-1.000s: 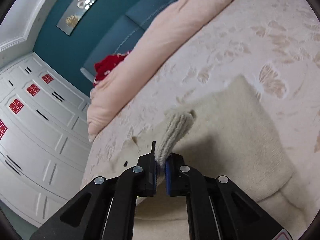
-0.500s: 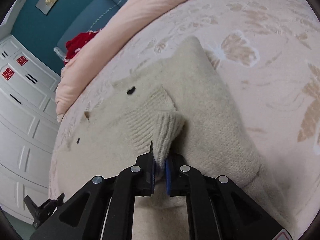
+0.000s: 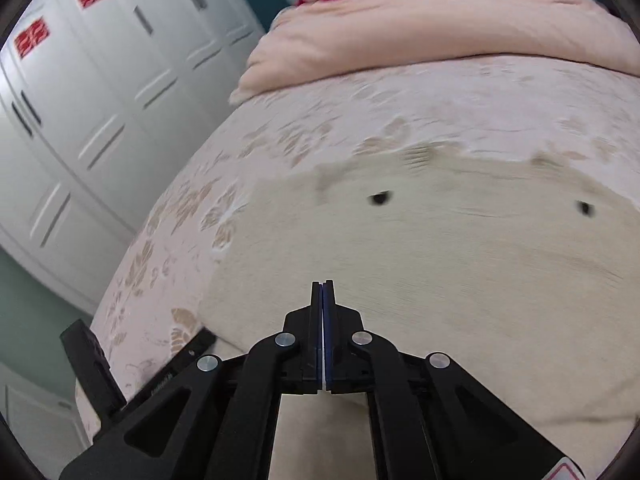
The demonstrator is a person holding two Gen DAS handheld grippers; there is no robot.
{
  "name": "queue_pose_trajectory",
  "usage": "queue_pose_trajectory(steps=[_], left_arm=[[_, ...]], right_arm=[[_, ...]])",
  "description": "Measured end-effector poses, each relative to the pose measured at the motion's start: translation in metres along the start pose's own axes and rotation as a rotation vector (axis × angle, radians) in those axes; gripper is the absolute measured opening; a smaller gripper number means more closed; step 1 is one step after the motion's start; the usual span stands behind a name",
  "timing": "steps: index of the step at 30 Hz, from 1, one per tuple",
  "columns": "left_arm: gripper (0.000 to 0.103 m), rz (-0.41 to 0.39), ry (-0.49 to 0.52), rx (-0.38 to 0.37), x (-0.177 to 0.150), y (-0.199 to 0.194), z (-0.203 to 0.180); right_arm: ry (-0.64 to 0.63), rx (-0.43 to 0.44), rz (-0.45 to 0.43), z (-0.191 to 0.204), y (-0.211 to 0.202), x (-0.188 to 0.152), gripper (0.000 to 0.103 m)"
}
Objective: Fold small clothes
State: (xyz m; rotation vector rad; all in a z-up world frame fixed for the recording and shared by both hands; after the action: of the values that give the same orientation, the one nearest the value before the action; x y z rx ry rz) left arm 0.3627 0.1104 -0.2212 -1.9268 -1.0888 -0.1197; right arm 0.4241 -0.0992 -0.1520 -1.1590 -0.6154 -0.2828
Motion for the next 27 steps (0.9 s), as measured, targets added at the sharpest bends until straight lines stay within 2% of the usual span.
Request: queue_pose_trajectory(steps=[3, 5, 7, 9, 11, 13, 15, 17, 18, 19, 20, 21, 22, 23, 25, 26, 27], left_arm=[[0.019, -0.004, -0.052, -0.087, 0.001, -0.002, 0.007], [0.018, -0.004, -0.074, -0.127, 0.001, -0.001, 0.009], [0.018, -0.015, -0.052, -0.118, 0.001, 0.001, 0.007], [0.018, -0.024, -0.024, -0.097, 0.0, 0.003, 0.004], [0.018, -0.025, -0.026, -0.102, 0.0, 0.003, 0.004], [0.018, -0.025, -0.027, -0.105, 0.0, 0.003, 0.004], [0.018, -0.027, -0.023, -0.101, 0.0, 0.003, 0.003], [0.018, -0.027, -0.021, -0.099, -0.001, 0.003, 0.005], [0.018, -0.027, -0.019, -0.095, -0.001, 0.003, 0.004], [0.018, -0.027, -0.014, -0.088, -0.002, 0.003, 0.004], [0.018, -0.026, -0.009, -0.079, -0.002, 0.003, 0.003], [0.018, -0.024, -0.002, -0.068, -0.002, 0.003, 0.002], [0.018, -0.021, 0.006, -0.054, -0.002, 0.003, 0.001], [0.019, -0.011, 0.011, -0.04, -0.002, 0.002, 0.0], [0.022, 0.045, 0.016, -0.029, -0.001, -0.004, -0.002], [0.034, 0.083, 0.018, -0.042, -0.004, -0.013, -0.002], [0.043, 0.115, 0.015, -0.054, -0.007, -0.028, 0.001]], right_arm=[[-0.031, 0.019, 0.124, 0.034, 0.081, 0.014, 0.001], [-0.067, -0.038, 0.188, 0.046, 0.123, 0.014, 0.001], [-0.114, -0.111, 0.168, 0.053, 0.14, 0.024, 0.001], [-0.083, -0.128, 0.173, 0.051, 0.141, 0.034, 0.001], [-0.008, -0.067, 0.113, 0.049, 0.115, 0.04, 0.001], [0.041, -0.023, -0.02, 0.038, 0.063, 0.04, 0.001], [0.107, -0.071, -0.109, 0.0, 0.005, 0.02, 0.001], [0.218, -0.165, -0.156, -0.065, -0.05, -0.019, 0.001], [0.256, -0.255, -0.142, -0.101, -0.068, -0.042, 0.001], [0.28, -0.362, -0.086, -0.139, -0.08, -0.068, 0.002], [0.29, -0.461, 0.011, -0.175, -0.085, -0.098, 0.0], [0.315, -0.452, 0.023, -0.197, -0.098, -0.12, 0.0], [0.365, -0.406, -0.021, -0.203, -0.119, -0.127, 0.0], [0.407, -0.425, -0.061, -0.205, -0.149, -0.133, 0.007], [0.391, -0.437, -0.153, -0.19, -0.2, -0.14, 0.022], [0.377, -0.432, -0.174, -0.181, -0.223, -0.15, 0.042], [0.37, -0.432, -0.173, -0.174, -0.243, -0.167, 0.053]])
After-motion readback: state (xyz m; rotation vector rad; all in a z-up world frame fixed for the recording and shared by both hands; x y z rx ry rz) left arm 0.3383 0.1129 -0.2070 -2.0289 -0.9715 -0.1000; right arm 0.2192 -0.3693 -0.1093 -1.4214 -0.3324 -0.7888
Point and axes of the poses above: each gripper's, at about its wrist camera, not at the fingertips, and y roughly the way its jaws point, z to its left, x to its top, the point moved 9 cm from there along y, roughly the way its jaws point, and after that the axes turned 9 degrees about -y, right-handed, at the moved point
